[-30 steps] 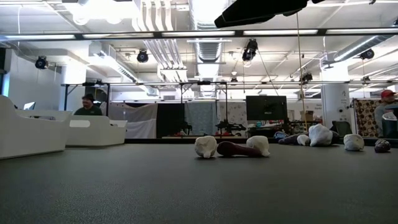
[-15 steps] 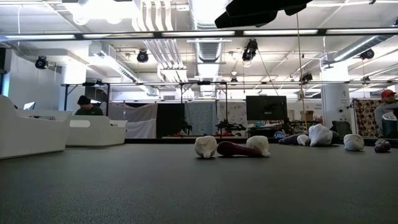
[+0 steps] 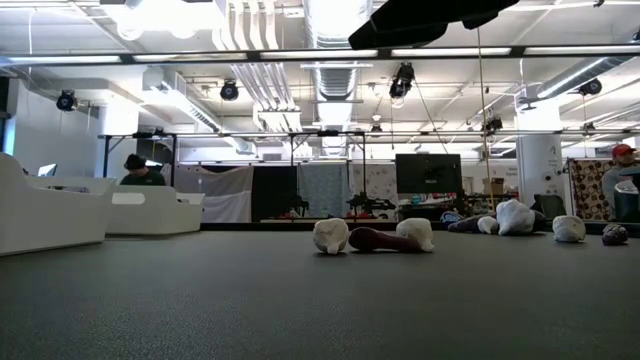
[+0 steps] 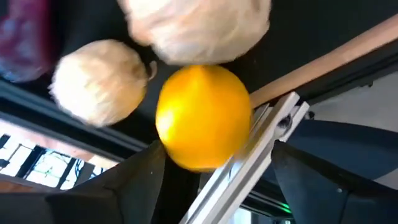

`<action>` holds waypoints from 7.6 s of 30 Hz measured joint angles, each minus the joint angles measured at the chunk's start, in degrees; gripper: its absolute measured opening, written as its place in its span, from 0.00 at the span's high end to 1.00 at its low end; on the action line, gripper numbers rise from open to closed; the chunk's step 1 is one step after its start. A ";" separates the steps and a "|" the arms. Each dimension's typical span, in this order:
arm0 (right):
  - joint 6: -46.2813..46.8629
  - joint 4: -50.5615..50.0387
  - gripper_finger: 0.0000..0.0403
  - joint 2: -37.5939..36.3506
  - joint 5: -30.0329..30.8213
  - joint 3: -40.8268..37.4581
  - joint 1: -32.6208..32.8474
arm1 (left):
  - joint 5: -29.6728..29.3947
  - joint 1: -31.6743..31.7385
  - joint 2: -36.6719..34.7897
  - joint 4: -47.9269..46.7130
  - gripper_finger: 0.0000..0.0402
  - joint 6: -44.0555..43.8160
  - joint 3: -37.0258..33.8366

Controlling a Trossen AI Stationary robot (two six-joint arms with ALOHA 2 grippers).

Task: Sort produce into baskets
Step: Put the lemon into the gray bin, then put the eggplant into the bottom white bin

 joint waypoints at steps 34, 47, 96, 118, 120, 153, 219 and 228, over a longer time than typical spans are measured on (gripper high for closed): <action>-0.70 -0.50 0.33 0.00 0.18 0.00 -1.14 | -38.16 13.95 0.84 -19.61 0.51 34.26 26.57; 4.96 -15.28 0.33 -0.45 12.11 0.00 -1.75 | -51.40 47.00 -3.41 9.30 0.49 77.23 3.17; 5.69 -0.29 0.10 11.36 -3.92 -0.85 -27.87 | -45.01 54.31 -23.71 92.87 0.40 75.83 -46.16; -1.03 7.75 0.10 23.02 -6.81 3.63 -38.39 | -53.50 54.64 -21.75 97.80 0.40 76.60 -50.84; -1.42 7.58 0.10 22.95 -6.81 4.56 -39.09 | -53.59 54.73 -22.01 96.40 0.40 76.61 -50.82; 27.18 -54.10 0.49 1.60 -0.94 21.20 -10.39 | -46.63 52.37 -36.73 98.06 0.40 91.26 -45.87; 81.85 -91.24 0.10 -1.72 30.45 25.38 29.73 | -35.80 50.94 0.23 78.36 0.31 91.38 -18.32; 73.44 -88.98 0.10 -0.37 42.80 23.92 24.51 | -35.22 50.31 0.23 63.73 0.39 89.23 -14.78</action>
